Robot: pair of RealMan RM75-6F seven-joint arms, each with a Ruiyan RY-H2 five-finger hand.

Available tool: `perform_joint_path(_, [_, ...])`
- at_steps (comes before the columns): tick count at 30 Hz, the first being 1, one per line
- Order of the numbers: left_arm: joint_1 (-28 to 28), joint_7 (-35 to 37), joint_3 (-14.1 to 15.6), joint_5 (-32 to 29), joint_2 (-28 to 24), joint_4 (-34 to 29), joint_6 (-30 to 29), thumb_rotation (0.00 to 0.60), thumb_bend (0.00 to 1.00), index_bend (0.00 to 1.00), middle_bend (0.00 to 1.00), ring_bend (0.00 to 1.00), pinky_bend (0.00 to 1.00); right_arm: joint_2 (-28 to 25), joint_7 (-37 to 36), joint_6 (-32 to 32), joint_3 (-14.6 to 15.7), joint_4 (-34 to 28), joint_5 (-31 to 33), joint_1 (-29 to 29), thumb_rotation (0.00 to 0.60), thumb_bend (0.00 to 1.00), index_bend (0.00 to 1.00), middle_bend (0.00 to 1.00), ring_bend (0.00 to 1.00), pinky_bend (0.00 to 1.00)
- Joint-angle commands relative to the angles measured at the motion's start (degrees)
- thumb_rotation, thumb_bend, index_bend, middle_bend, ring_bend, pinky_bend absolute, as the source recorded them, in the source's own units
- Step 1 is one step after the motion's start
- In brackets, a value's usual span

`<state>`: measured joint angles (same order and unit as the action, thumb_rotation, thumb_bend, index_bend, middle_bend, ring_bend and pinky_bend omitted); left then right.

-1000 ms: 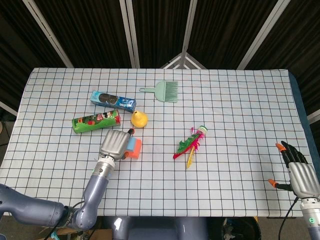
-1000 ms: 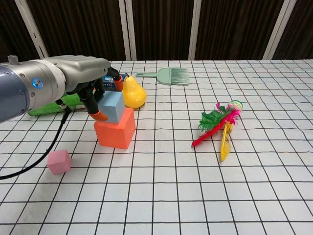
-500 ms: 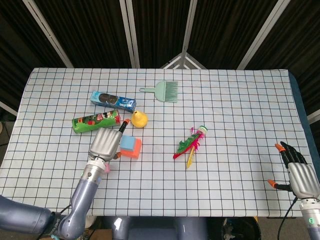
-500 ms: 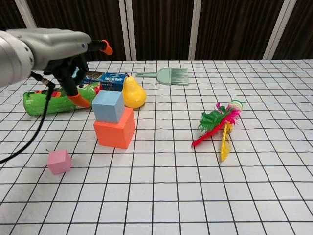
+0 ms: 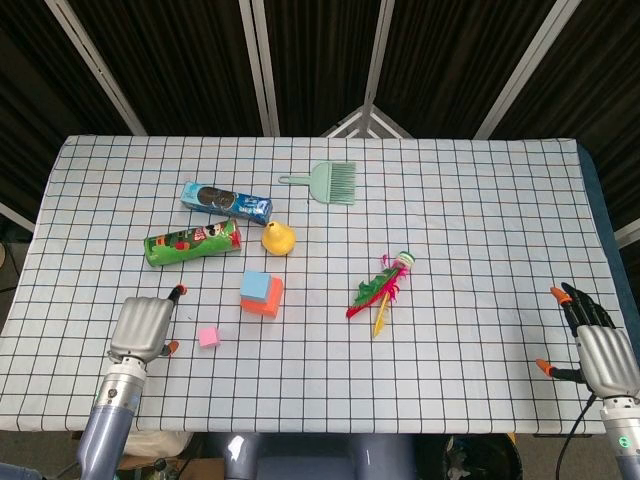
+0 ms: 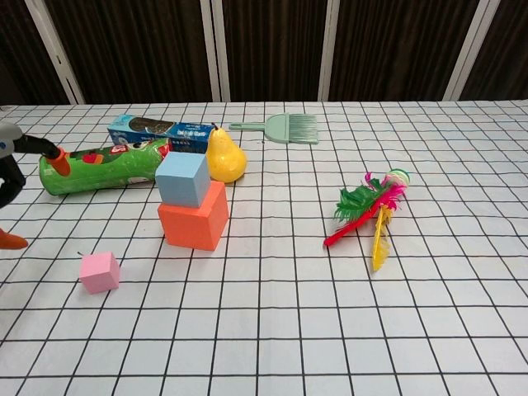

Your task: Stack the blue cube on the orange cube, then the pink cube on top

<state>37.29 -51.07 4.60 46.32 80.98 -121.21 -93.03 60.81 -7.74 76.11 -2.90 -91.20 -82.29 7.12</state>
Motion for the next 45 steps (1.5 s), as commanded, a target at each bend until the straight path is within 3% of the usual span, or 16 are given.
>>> perform_joint_path(1, [-2.1,1.5,1.4,2.0,2.8,3.5,0.8,0.600,0.16,0.26,0.77,0.73,0.85,0.0,0.1,-0.3,0.0,0.0,0.2,0.1,0.600,0.07,0.02,0.02,0.03,0.14])
perform_joint_path(18, [-7.1,0.8,0.2,7.1,13.0,14.6,1.3,0.600,0.26,0.32,0.79,0.77,0.88,-0.1,-1.3,-0.9,0.0,0.7,0.4,0.3,0.600,0.07,0.02,0.02,0.03,0.14])
perform_joint_path(45, [-10.5,0.2,-3.2,7.9,16.8,20.5,7.6,0.600,0.27,0.33,0.80,0.78,0.89,0.2,-0.4,-2.4,0.1,0.6,1.0,1.0,0.600,0.07,0.02,0.02,0.03,0.14])
